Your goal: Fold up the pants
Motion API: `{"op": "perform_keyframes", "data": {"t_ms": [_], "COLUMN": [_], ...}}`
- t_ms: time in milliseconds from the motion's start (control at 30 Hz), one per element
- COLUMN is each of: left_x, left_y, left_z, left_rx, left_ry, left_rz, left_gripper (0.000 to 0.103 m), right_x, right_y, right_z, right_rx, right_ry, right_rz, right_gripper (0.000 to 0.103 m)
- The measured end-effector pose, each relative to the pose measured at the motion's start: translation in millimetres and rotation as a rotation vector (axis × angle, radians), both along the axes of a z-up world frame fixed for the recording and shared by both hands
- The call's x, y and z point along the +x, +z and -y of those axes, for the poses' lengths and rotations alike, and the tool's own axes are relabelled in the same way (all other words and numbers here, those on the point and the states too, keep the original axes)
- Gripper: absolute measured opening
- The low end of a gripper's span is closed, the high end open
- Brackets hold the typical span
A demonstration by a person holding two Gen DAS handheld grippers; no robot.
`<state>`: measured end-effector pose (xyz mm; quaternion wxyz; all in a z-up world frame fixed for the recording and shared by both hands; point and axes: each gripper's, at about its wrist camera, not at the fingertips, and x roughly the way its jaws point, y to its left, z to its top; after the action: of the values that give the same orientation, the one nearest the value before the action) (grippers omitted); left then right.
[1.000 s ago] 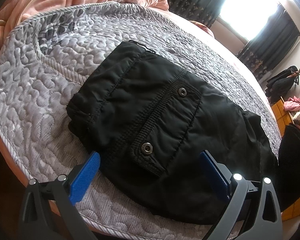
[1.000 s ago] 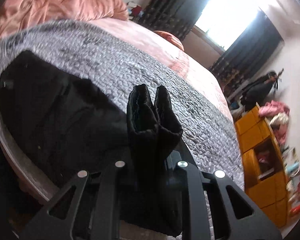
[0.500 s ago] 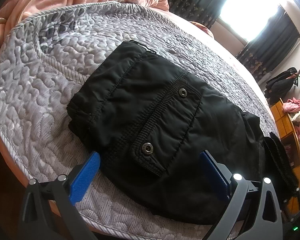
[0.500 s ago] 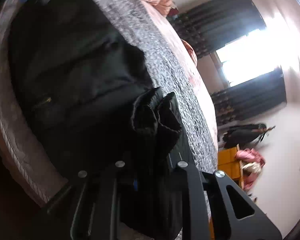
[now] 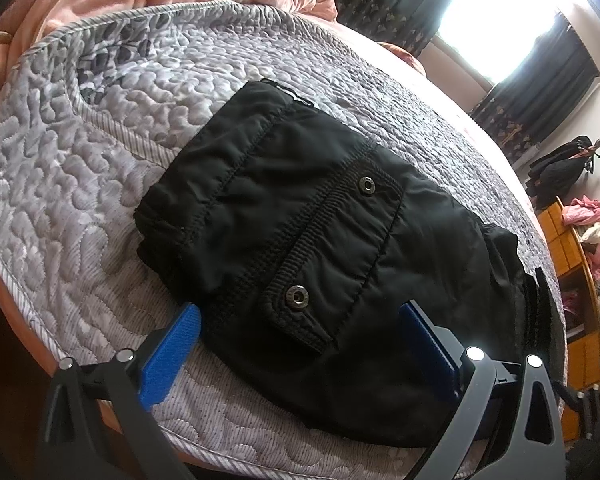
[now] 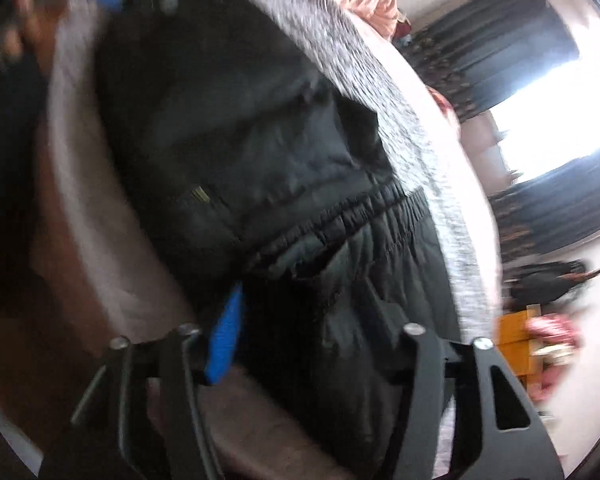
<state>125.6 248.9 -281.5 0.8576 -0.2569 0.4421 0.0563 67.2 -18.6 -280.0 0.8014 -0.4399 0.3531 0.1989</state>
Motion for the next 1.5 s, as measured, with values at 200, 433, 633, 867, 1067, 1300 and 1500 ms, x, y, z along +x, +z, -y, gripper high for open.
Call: {"op": "perform_keyframes", "data": {"t_ms": [200, 433, 633, 867, 1067, 1300, 1500], "left_x": [-2.3, -5.1, -4.0, -10.9, -33.8, -30.9, -13.0], "left_y": [0.0, -0.5, -9.9, -7.5, -9.6, -17.7, -37.9], "left_z": [-2.7, -6.7, -14.4, -22.0, -56.6, -85.4, -97.0], "left_rx": [-0.019, -0.043, -0.084, -0.118, -0.358, -0.601, -0.662], "left_ry": [0.006, 0.015, 0.043, 0.078, 0.251, 0.364, 0.399], "left_rz": [0.01, 0.017, -0.034, -0.009, 0.057, 0.128, 0.059], "left_gripper": [0.099, 0.099, 0.099, 0.099, 0.099, 0.099, 0.099], "right_x": [21.0, 47.3, 37.3, 42.8, 76.8, 194.4, 255.0], "right_y": [40.1, 20.1, 19.5, 3.2, 64.3, 122.5, 98.7], "right_z": [37.6, 38.7, 30.7, 35.2, 27.8, -70.0, -180.6], "right_rx": [0.282, 0.287, 0.3, 0.294, 0.406, 0.426, 0.272], "right_ry": [-0.134, -0.178, -0.145, -0.147, -0.061, 0.085, 0.184], "right_rz": [-0.159, -0.255, -0.298, -0.401, -0.501, -0.688, -0.813], "right_gripper": [0.071, 0.032, 0.01, 0.018, 0.063, 0.075, 0.077]}}
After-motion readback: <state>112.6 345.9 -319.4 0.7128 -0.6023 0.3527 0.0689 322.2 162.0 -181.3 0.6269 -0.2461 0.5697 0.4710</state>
